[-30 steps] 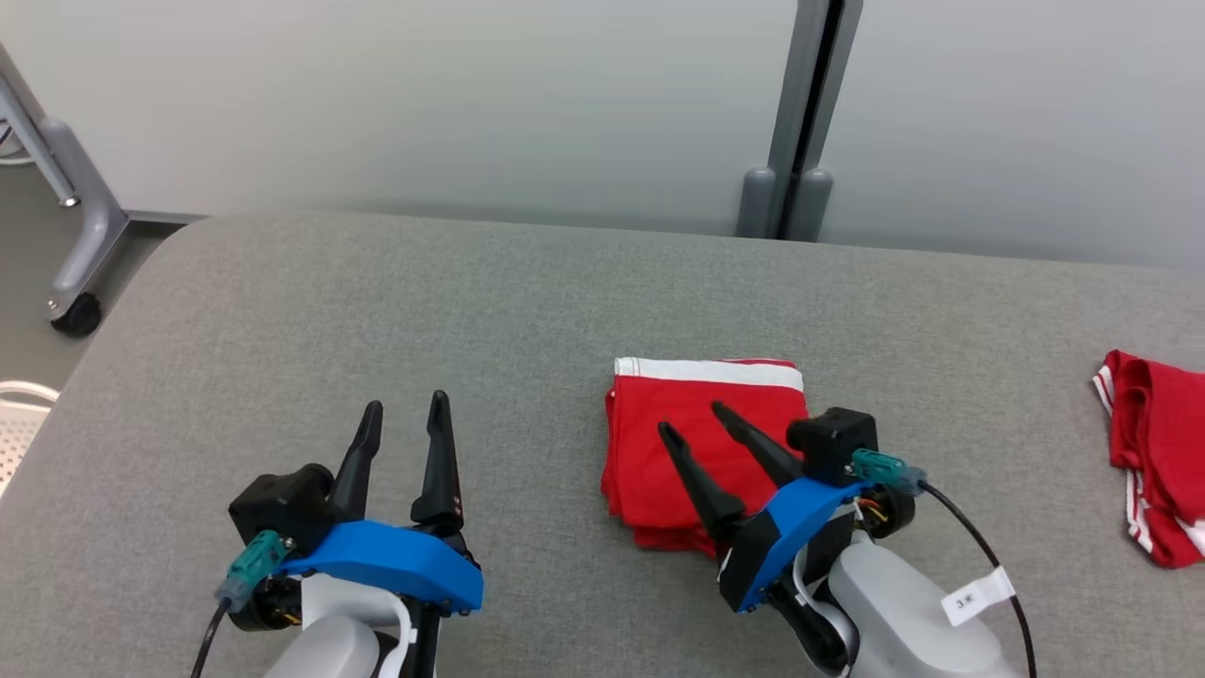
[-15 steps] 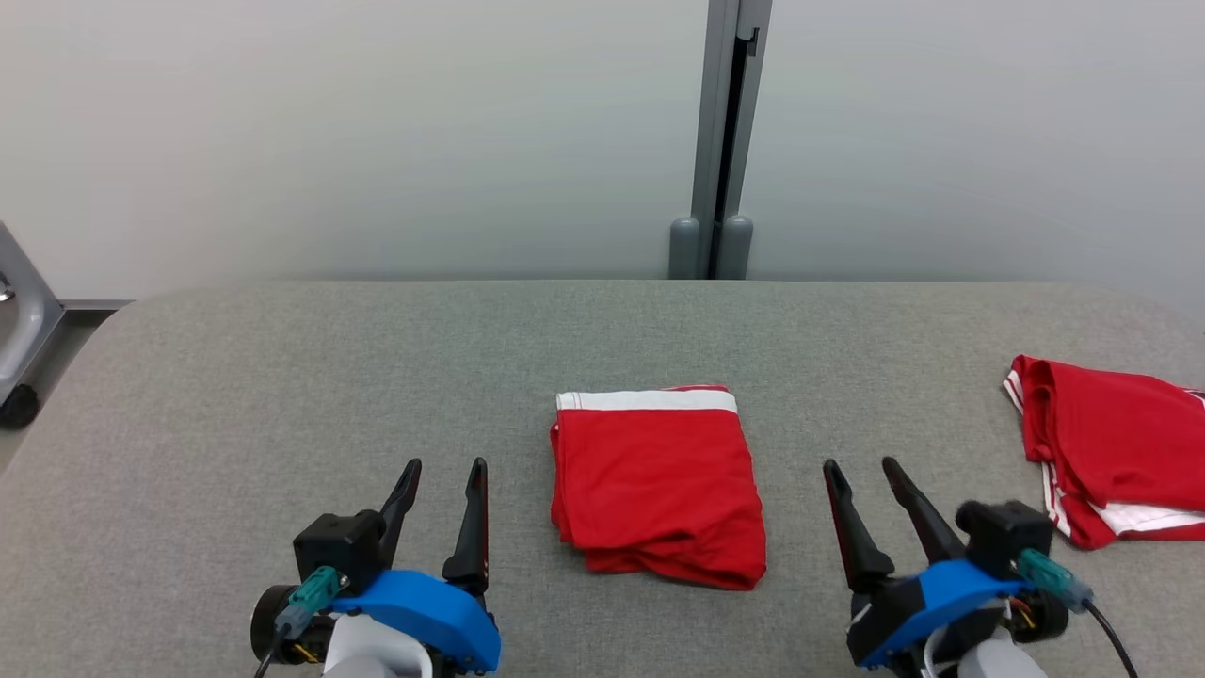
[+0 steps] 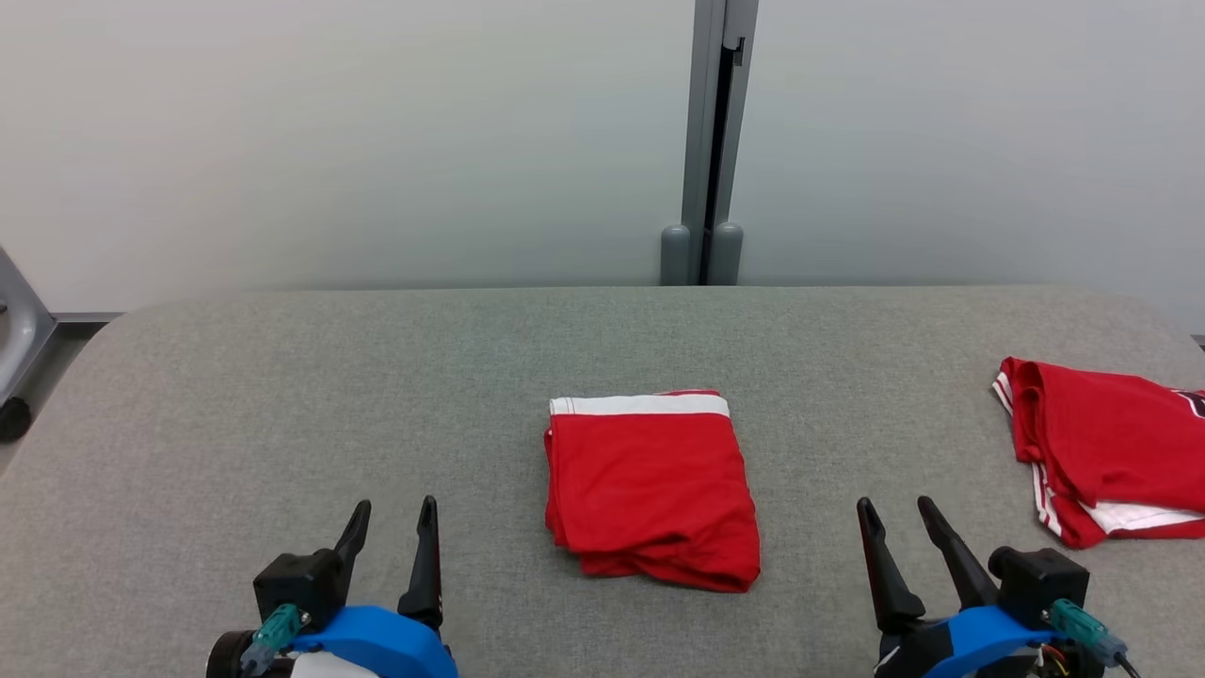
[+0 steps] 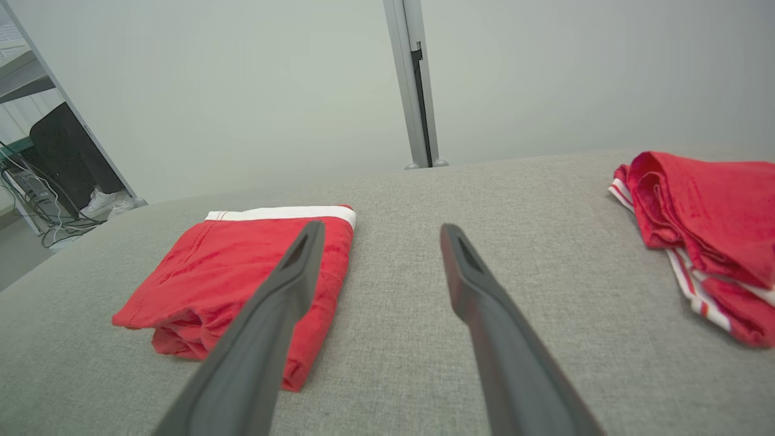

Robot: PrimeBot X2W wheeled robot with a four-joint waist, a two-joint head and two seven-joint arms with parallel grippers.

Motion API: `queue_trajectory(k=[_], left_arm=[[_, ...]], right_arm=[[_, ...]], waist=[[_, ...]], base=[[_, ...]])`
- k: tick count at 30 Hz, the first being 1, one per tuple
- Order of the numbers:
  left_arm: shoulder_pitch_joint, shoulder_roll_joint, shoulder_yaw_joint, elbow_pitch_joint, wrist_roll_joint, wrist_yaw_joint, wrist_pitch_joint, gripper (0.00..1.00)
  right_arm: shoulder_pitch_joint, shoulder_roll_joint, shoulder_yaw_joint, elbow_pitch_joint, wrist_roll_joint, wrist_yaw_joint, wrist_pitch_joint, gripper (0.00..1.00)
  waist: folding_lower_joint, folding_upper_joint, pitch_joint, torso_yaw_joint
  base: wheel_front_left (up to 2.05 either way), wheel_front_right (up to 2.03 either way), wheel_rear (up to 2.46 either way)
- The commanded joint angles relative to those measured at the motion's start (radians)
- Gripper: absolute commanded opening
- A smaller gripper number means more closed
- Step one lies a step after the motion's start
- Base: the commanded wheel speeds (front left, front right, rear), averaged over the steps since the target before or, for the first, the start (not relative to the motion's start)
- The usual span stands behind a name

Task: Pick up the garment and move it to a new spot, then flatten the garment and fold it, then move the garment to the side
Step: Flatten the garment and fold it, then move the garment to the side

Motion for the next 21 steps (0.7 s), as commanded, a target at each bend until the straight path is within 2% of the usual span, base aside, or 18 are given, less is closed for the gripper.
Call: queue_trajectory(k=[1,21], left_arm=[[0.013,0.0,0.01,-0.005,0.011,0.005,-0.004,1.0],[0.041,-0.024,0.05,-0.023,0.049,-0.005,-0.005,1.0]], right_arm=[[0.019,-0.001,-0.004,-0.006,-0.01,0.0,-0.003,1.0],[0.021,-0.001,-0.032,-0.025,-0.054,0.0,0.008,1.0]], waist=[[0.0,0.0,0.0,0.003],[0.0,0.0,0.01,0.019]], base=[[0.0,0.0,0.0],[0.0,0.0,0.0]])
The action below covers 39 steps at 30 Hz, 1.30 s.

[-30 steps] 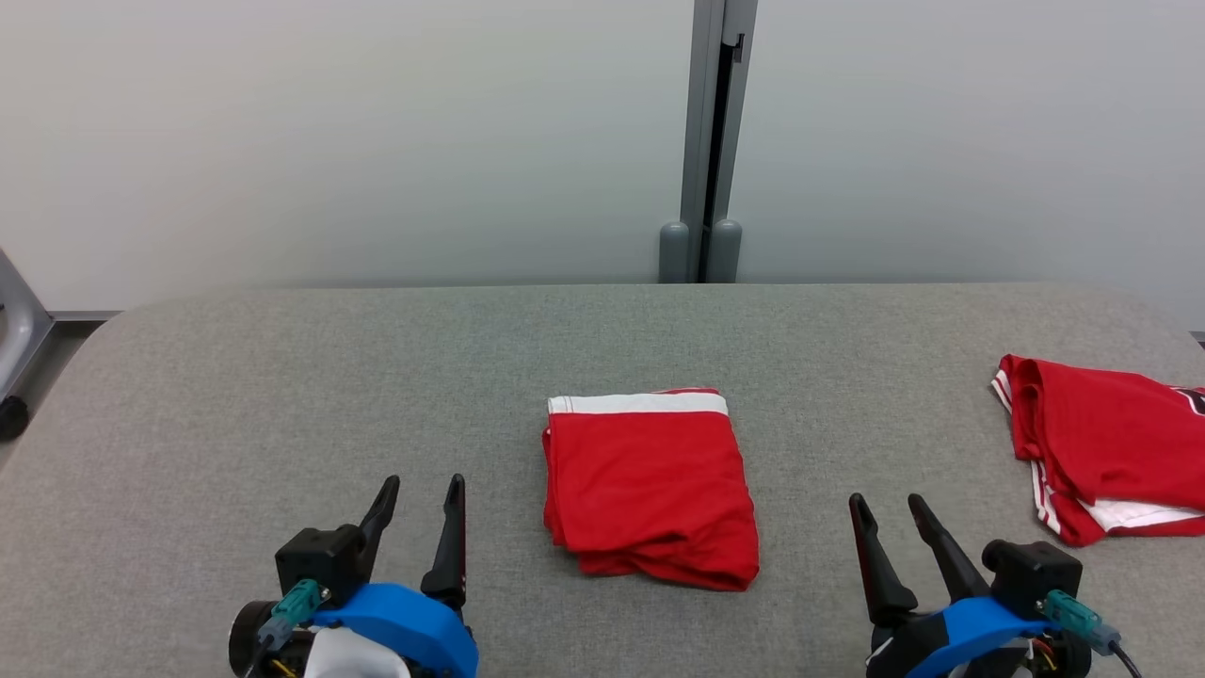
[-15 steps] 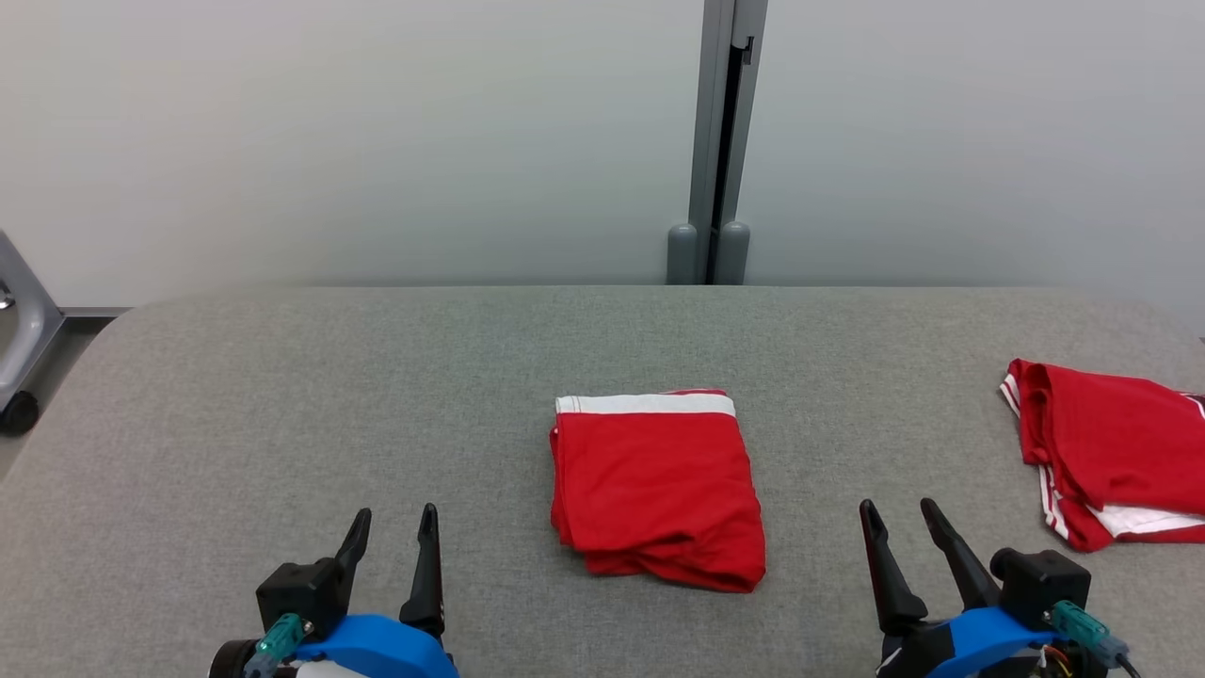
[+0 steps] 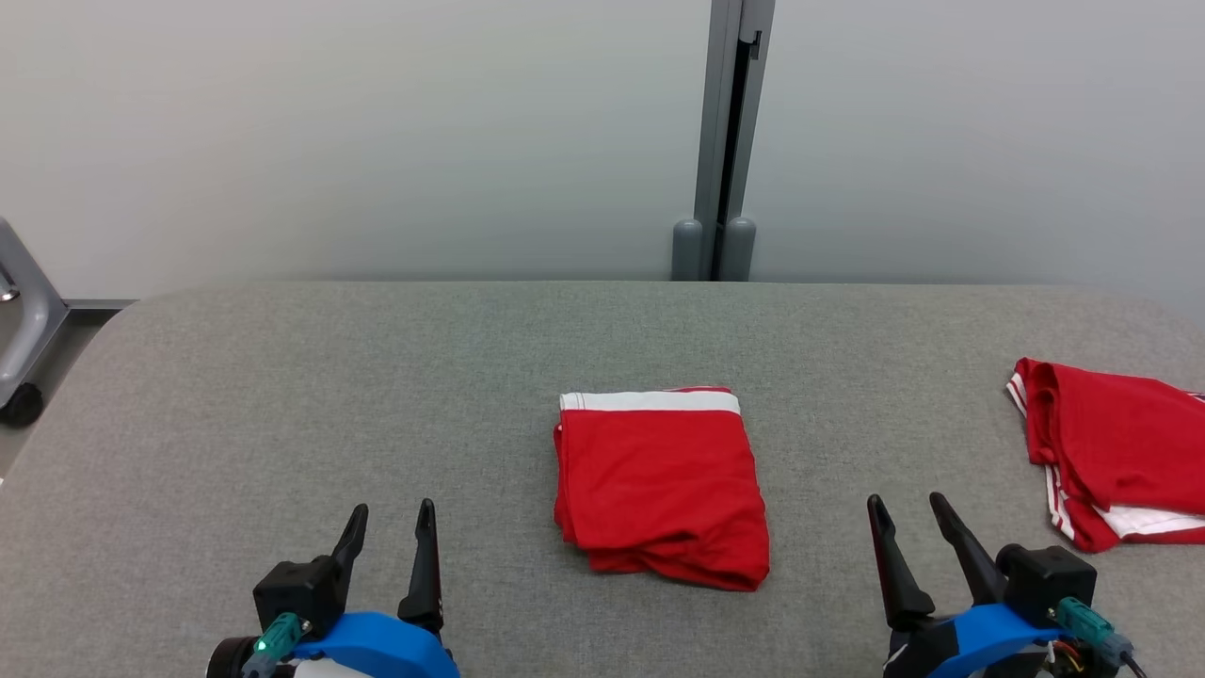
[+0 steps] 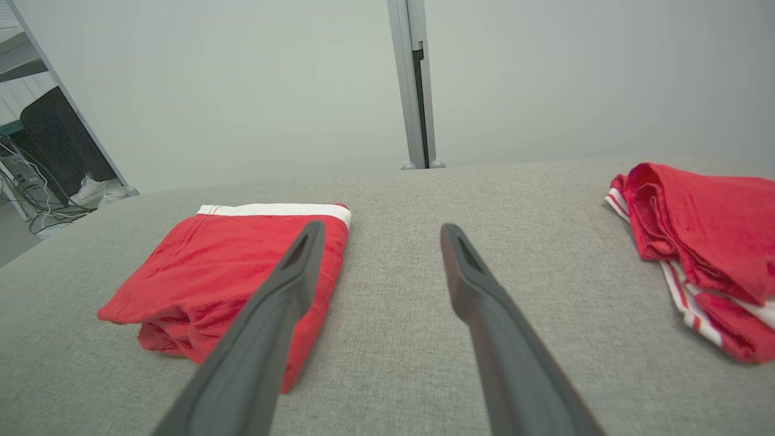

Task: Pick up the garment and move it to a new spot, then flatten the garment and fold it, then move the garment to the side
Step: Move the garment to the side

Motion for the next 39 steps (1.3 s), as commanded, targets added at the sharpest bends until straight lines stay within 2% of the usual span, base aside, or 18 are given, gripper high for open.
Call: queue_trajectory(k=[1,11,14,21,28,36,39], left_arm=[[0.008,-0.003,0.005,-0.005,0.008,-0.004,-0.005,1.0],[-0.006,-0.007,0.005,-0.02,0.021,-0.004,-0.005,1.0],[-0.018,-0.008,-0.004,-0.027,0.027,-0.007,-0.003,1.0],[-0.035,-0.012,-0.015,-0.045,0.035,0.0,0.005,1.0],[-0.043,-0.007,-0.01,-0.069,0.038,0.01,0.003,1.0],[-0.038,0.001,-0.008,-0.096,0.044,0.019,0.002,1.0],[-0.035,0.002,-0.01,-0.1,0.044,0.018,0.001,1.0]], right_arm=[[0.01,-0.001,-0.011,-0.007,-0.017,0.0,0.001,1.0],[-0.066,-0.001,-0.039,-0.042,-0.078,0.0,0.045,1.0],[-0.116,-0.001,-0.062,-0.058,-0.114,0.0,0.107,1.0],[-0.248,-0.018,-0.121,-0.036,-0.138,0.0,0.326,1.0],[-0.321,-0.069,-0.147,0.046,-0.085,0.0,0.47,1.0],[-0.296,-0.13,-0.099,0.144,0.029,0.0,0.618,1.0],[-0.283,-0.131,-0.084,0.173,0.092,0.0,0.672,1.0]], waist=[[0.0,0.0001,0.001,0.001],[0.0,0.0001,0.025,0.014],[0.0,0.0001,0.037,0.032],[0.0,0.0001,0.077,0.107],[0.0,0.0001,0.126,0.198],[0.0,0.0001,0.163,0.28],[0.0,0.0001,0.169,0.291]], base=[[0.0,0.0,0.0],[0.0,0.0,0.0],[0.0,0.0,0.0],[0.0,0.0,0.0],[0.0,0.0,0.0],[0.0,0.0,0.0],[0.0,0.0,0.0]])
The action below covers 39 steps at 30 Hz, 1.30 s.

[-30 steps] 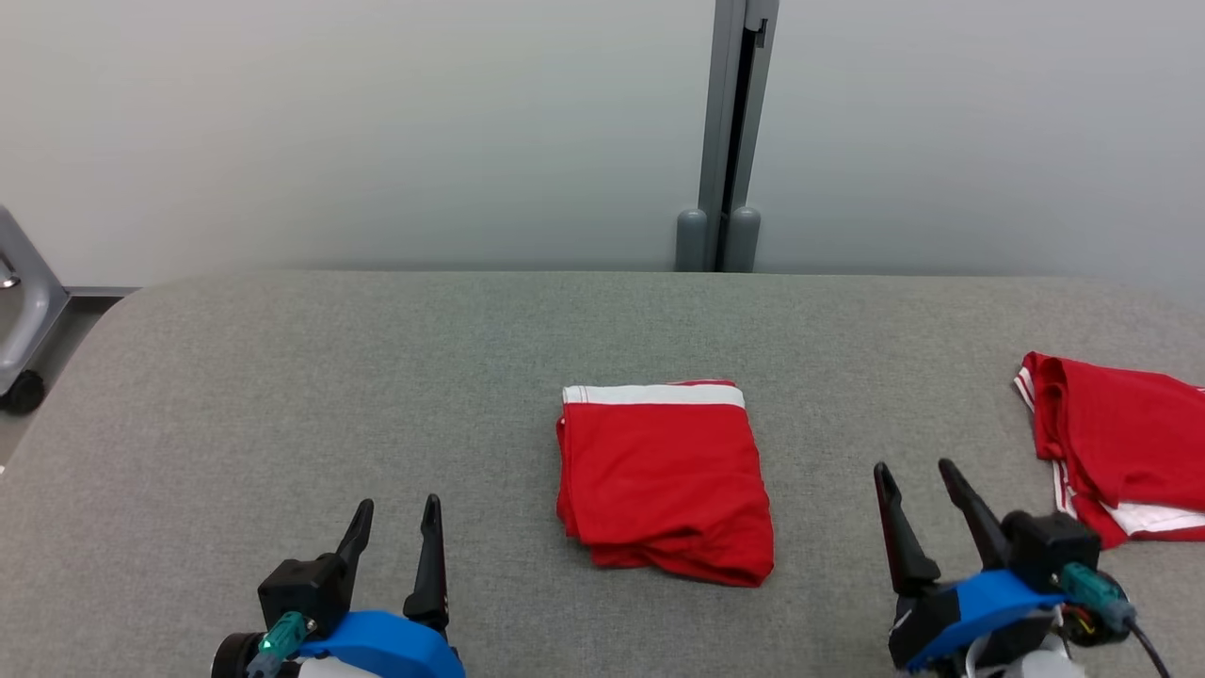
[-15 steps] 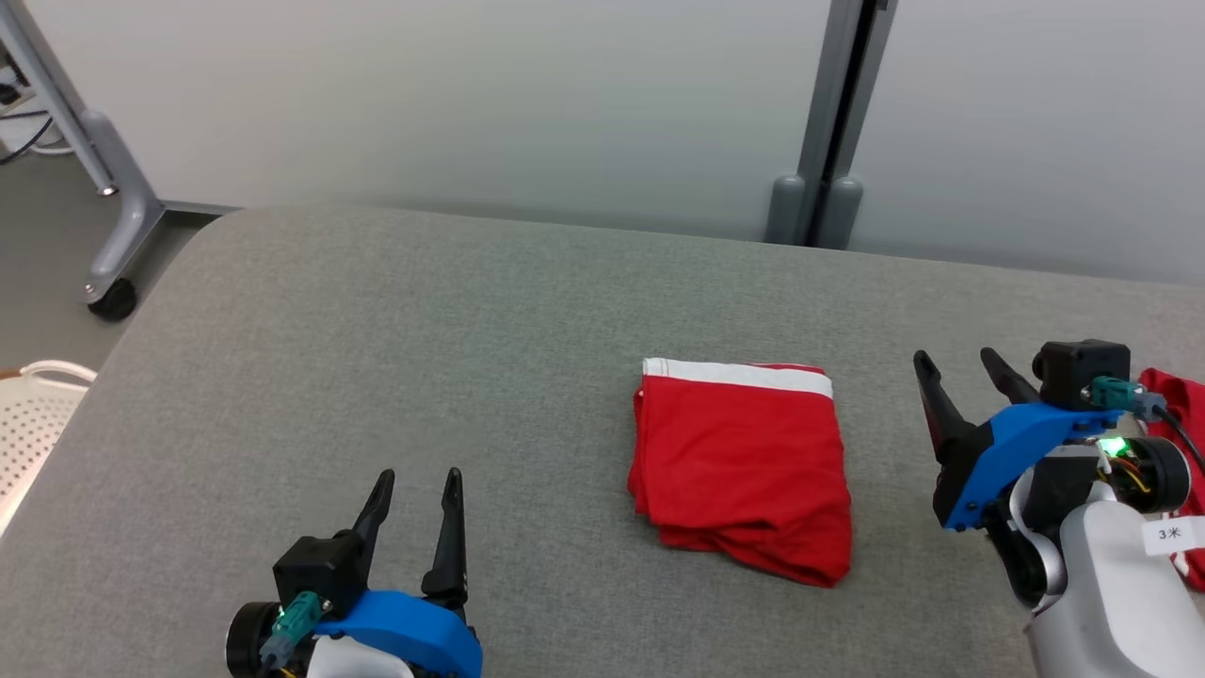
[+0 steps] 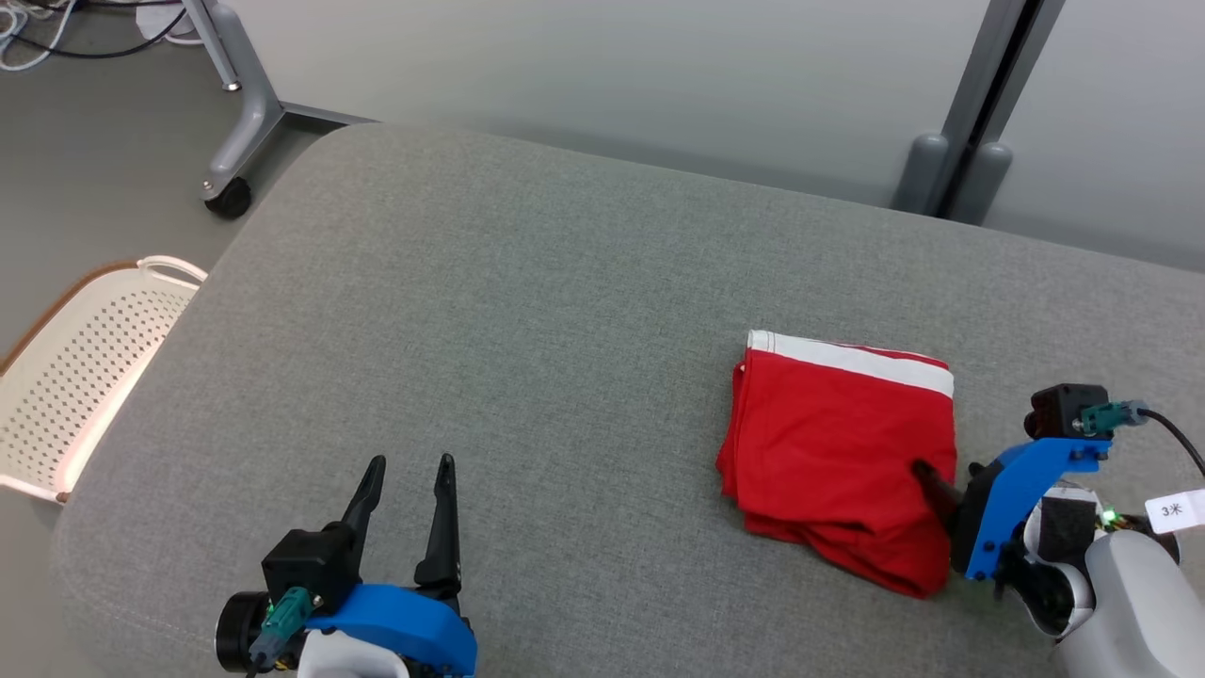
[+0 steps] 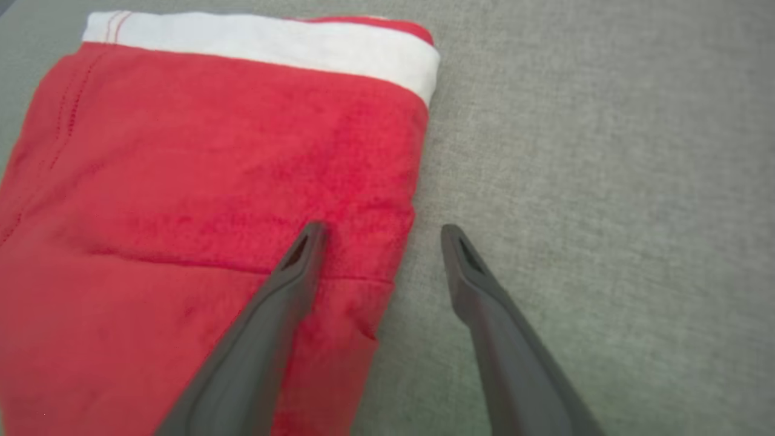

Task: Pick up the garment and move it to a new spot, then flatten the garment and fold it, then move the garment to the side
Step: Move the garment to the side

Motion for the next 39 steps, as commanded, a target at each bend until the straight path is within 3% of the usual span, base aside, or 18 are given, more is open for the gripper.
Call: queue_trajectory(k=[1,6,7,10,18,30,33,39], left_arm=[[-0.006,0.001,-0.003,-0.003,0.001,0.0,-0.003,1.0],[-0.005,-0.002,-0.007,-0.005,0.002,0.004,-0.003,1.0],[-0.007,-0.002,-0.009,-0.005,0.005,0.005,-0.003,1.0],[-0.018,-0.004,-0.011,-0.003,0.008,0.005,-0.003,1.0],[-0.036,0.001,-0.028,-0.008,0.021,0.0,0.004,1.0],[-0.056,0.004,-0.052,-0.033,0.044,-0.001,0.011,1.0],[-0.075,0.005,-0.063,-0.038,0.052,-0.004,0.018,1.0],[-0.107,0.018,-0.081,-0.052,0.07,-0.013,0.041,1.0]], right_arm=[[0.017,-0.001,0.007,0.01,0.027,0.0,0.018,1.0],[-0.001,-0.004,0.026,0.049,0.082,0.0,0.038,0.97],[-0.004,-0.004,0.034,0.057,0.087,0.0,0.036,0.48],[-0.021,-0.011,0.061,0.072,0.089,0.0,0.011,0.0],[-0.077,-0.02,0.159,0.085,0.098,0.0,-0.088,0.0],[-0.086,-0.128,0.343,-0.03,0.131,0.0,-0.139,0.0],[-0.071,-0.164,0.348,-0.064,0.136,0.0,-0.143,0.0],[-0.051,-0.176,0.33,-0.103,0.137,0.0,-0.155,0.0]], waist=[[-0.0001,0.0,0.007,0.008],[-0.0001,0.0,0.014,0.008],[-0.0001,0.0,0.016,0.006],[-0.0001,0.0,0.023,-0.002],[-0.0001,0.0,0.036,-0.077],[-0.0001,0.0,0.035,-0.389],[-0.0001,0.0,0.049,-0.456],[-0.0001,0.0,0.071,-0.54]], base=[[0.0,0.0,0.0],[0.0,0.0,0.0],[0.0,0.0,0.0],[0.0,0.0,0.0],[0.0,0.0,0.0],[0.0,0.0,0.0],[0.0,0.0,0.0],[0.0,0.0,0.0]])
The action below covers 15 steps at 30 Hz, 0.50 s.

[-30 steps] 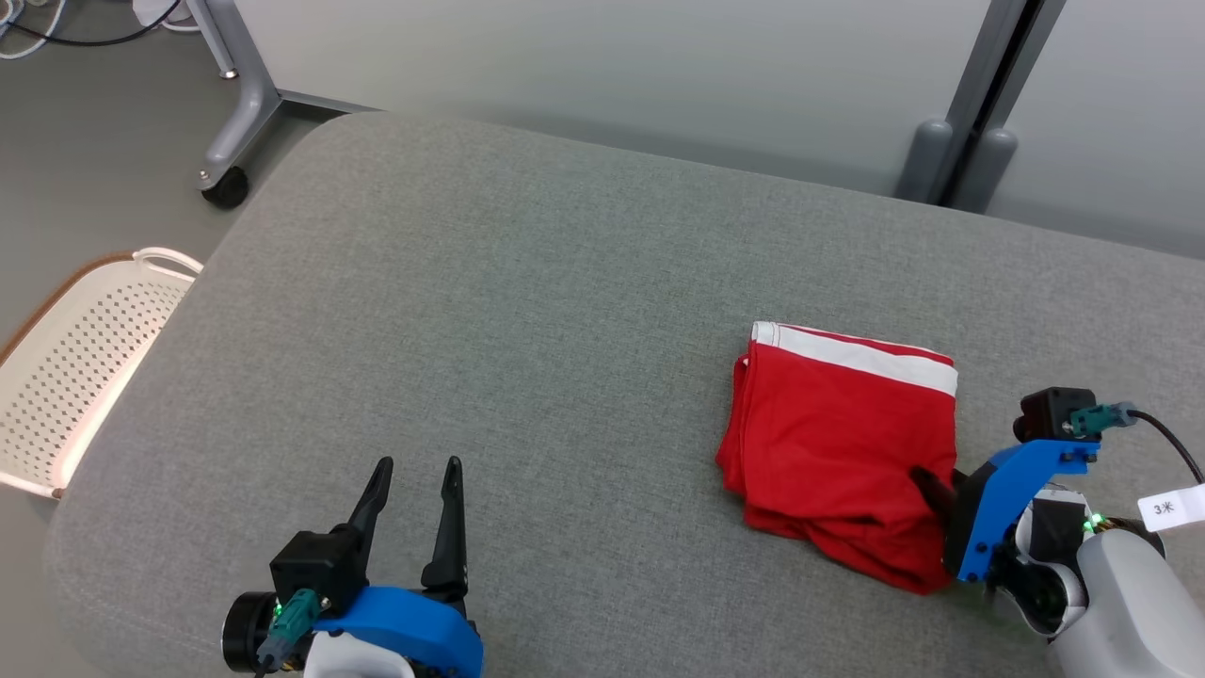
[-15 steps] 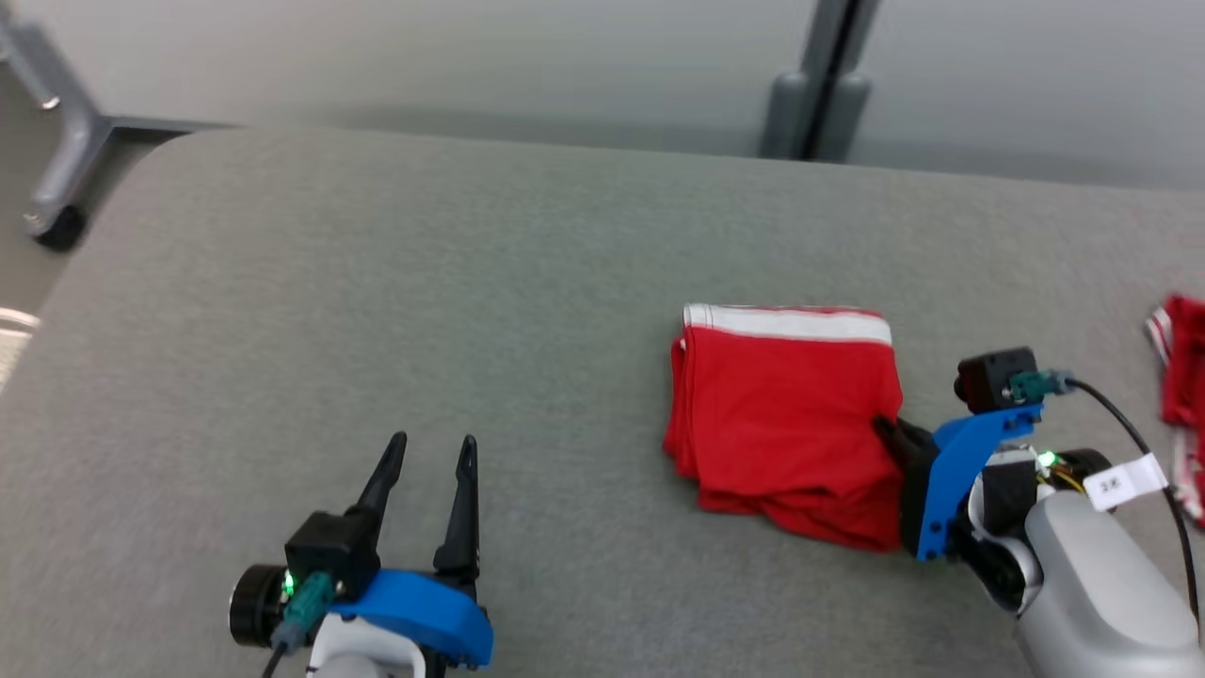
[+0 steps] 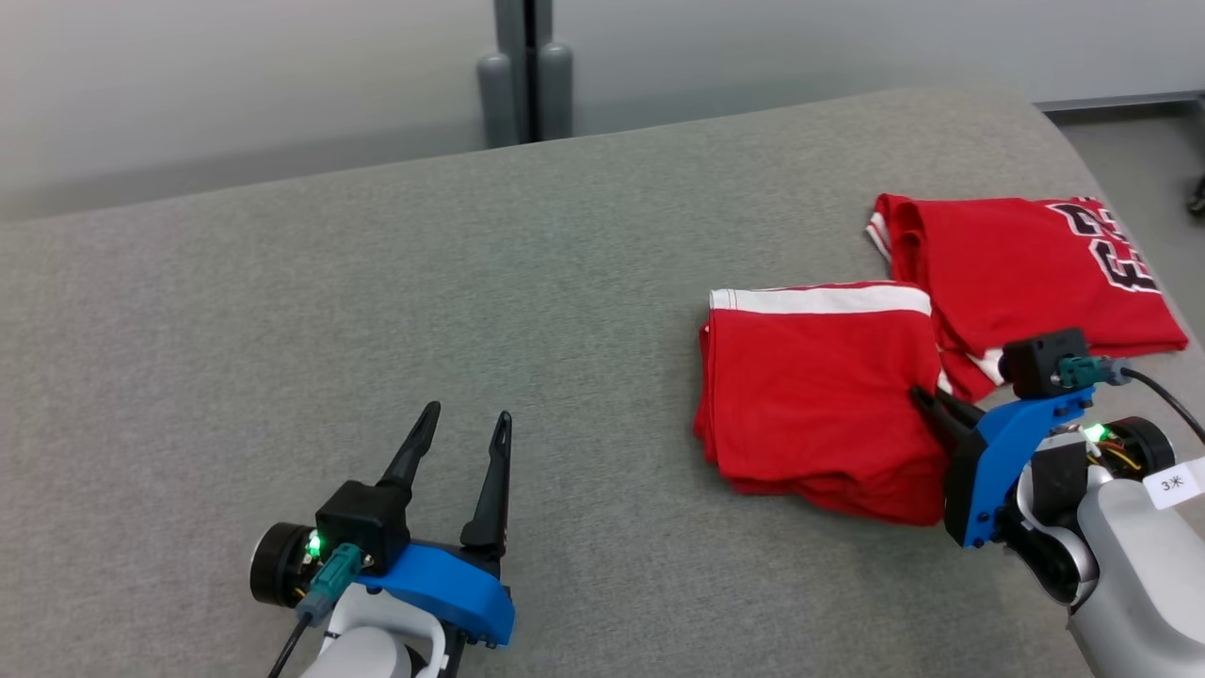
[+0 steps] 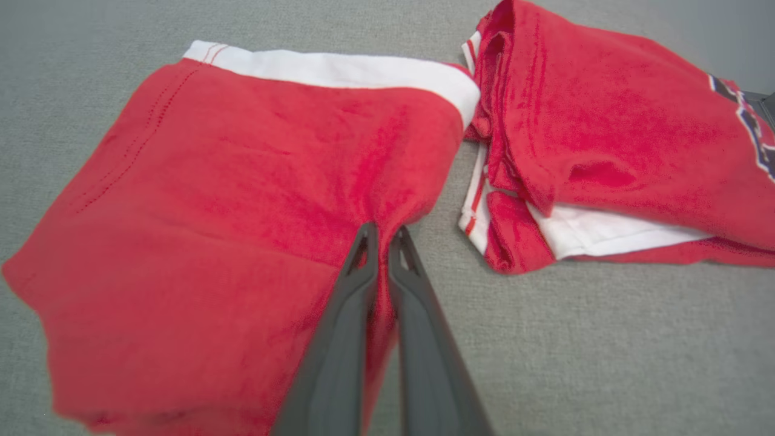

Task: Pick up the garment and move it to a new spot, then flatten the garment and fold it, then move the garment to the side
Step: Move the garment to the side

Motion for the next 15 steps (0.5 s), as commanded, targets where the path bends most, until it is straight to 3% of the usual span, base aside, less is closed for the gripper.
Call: queue_trajectory(k=[1,10,15], left_arm=[[-0.017,0.008,0.004,-0.003,0.006,-0.004,0.003,1.0],[-0.036,0.016,-0.006,-0.011,0.009,-0.004,0.013,1.0],[-0.029,0.014,-0.009,-0.017,0.006,0.006,0.013,1.0]], right_arm=[[0.011,0.0,-0.005,-0.007,-0.004,0.0,-0.009,0.0],[-0.027,0.015,-0.027,-0.01,-0.042,0.0,-0.032,0.0],[-0.079,-0.035,-0.043,-0.015,-0.062,0.0,-0.02,0.0]], waist=[[0.0,-0.0001,-0.012,-0.018],[0.0,-0.0001,0.007,-0.011],[0.0,-0.0001,0.009,0.024]], base=[[0.0,0.0,0.0],[0.0,0.0,0.0],[0.0,0.0,0.0]])
